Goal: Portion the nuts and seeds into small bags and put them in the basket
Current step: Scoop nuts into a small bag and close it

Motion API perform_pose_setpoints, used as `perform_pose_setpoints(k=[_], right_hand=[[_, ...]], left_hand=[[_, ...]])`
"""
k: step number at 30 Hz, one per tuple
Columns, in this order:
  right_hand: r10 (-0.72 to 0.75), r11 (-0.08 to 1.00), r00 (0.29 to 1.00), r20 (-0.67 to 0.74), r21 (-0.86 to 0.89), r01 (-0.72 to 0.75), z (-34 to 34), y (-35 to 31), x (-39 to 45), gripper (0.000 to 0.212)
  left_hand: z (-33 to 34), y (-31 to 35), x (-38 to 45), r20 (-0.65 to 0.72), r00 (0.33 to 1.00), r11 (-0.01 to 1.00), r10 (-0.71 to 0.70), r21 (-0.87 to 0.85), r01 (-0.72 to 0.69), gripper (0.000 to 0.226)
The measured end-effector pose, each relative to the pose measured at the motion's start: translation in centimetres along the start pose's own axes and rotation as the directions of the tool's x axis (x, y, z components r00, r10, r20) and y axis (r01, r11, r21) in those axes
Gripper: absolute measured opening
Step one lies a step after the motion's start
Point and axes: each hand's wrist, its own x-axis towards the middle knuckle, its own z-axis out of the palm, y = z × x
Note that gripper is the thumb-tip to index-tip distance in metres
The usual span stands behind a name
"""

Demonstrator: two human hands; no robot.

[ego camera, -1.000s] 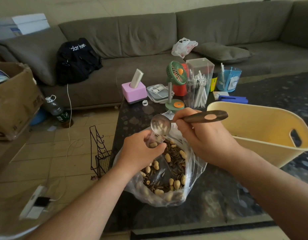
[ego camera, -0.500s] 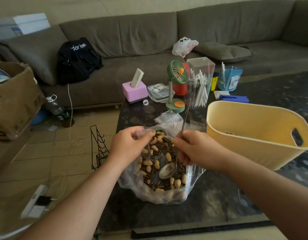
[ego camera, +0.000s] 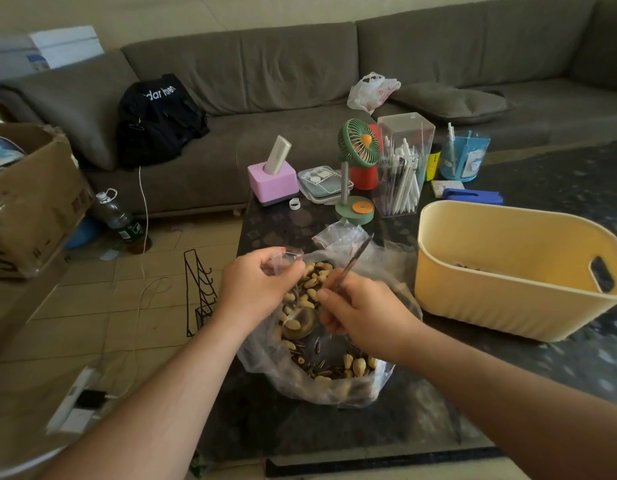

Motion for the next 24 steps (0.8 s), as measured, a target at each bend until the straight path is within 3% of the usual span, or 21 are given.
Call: perform_pose_setpoints(k=[14,20,24], right_hand=[[0.145,0.979,0.987,0.073,0.136,-0.154,-0.3,-0.3,0.4,0.024],[0.2,0.921,0.977,0.07,0.326,-0.212,0.9,-0.1,0.5,0.019],[0.251,0.859,0.968,-0.004,0.462,-0.221,1.8,0.7,0.9,0.014]], left_hand=[[0.1,-0.2,0.5,-0.034,0.999,0.999,-0.03,0.022,0.031,0.026],[0.2,-0.8,0.7,0.003,0.998,0.997,-0.069,0.024,0.069,0.03],[0.2,-0.8,0.7,-0.015,0.997,0.997,-0.072,0.029,0.072,0.028]])
